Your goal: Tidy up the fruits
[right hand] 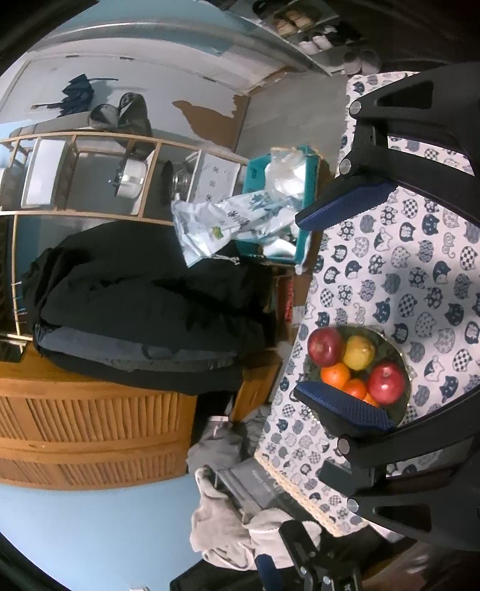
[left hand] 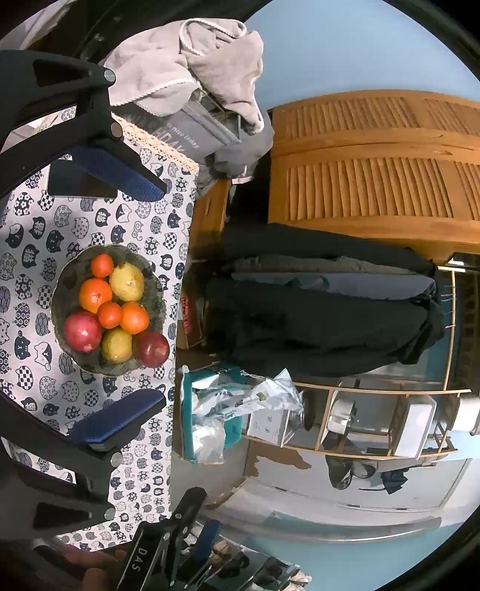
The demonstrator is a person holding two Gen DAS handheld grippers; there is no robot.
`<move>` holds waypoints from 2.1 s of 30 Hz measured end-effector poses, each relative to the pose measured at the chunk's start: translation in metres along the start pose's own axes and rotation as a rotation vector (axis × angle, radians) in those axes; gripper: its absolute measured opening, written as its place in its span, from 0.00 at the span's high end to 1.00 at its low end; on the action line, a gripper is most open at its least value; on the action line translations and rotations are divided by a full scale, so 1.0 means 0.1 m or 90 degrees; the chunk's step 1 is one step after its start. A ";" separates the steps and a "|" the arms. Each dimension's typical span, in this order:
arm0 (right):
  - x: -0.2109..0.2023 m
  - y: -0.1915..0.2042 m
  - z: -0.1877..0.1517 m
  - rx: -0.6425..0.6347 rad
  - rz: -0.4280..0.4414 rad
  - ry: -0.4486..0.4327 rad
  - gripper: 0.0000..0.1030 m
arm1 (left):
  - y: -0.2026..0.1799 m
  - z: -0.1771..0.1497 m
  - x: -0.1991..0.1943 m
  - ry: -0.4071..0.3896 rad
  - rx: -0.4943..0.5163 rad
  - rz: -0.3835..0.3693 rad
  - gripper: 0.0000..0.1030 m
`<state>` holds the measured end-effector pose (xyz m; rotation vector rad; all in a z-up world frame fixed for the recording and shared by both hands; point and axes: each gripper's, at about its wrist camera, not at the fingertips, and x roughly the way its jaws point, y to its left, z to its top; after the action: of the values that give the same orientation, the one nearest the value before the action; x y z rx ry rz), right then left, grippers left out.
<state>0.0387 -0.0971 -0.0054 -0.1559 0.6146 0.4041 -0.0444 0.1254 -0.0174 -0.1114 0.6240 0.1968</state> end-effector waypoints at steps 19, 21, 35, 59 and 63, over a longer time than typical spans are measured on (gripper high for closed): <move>-0.04 -0.03 -0.01 0.000 0.002 -0.004 0.20 | -0.01 0.00 0.02 0.004 0.002 0.003 0.01; -0.04 -0.03 -0.02 0.001 0.001 -0.004 0.20 | 0.01 0.00 0.02 0.003 0.003 0.004 0.01; -0.04 -0.03 -0.02 0.000 0.001 -0.003 0.20 | 0.02 -0.01 0.01 0.006 0.004 0.004 0.01; -0.05 -0.03 -0.02 -0.001 0.001 -0.004 0.20 | 0.03 -0.02 0.00 0.012 0.011 0.010 0.01; -0.05 -0.03 -0.02 -0.001 0.001 -0.004 0.20 | 0.02 -0.01 -0.01 0.012 0.008 0.009 0.01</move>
<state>0.0353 -0.1022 -0.0036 -0.1549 0.6090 0.4070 -0.0464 0.1266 -0.0178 -0.0967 0.6455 0.2054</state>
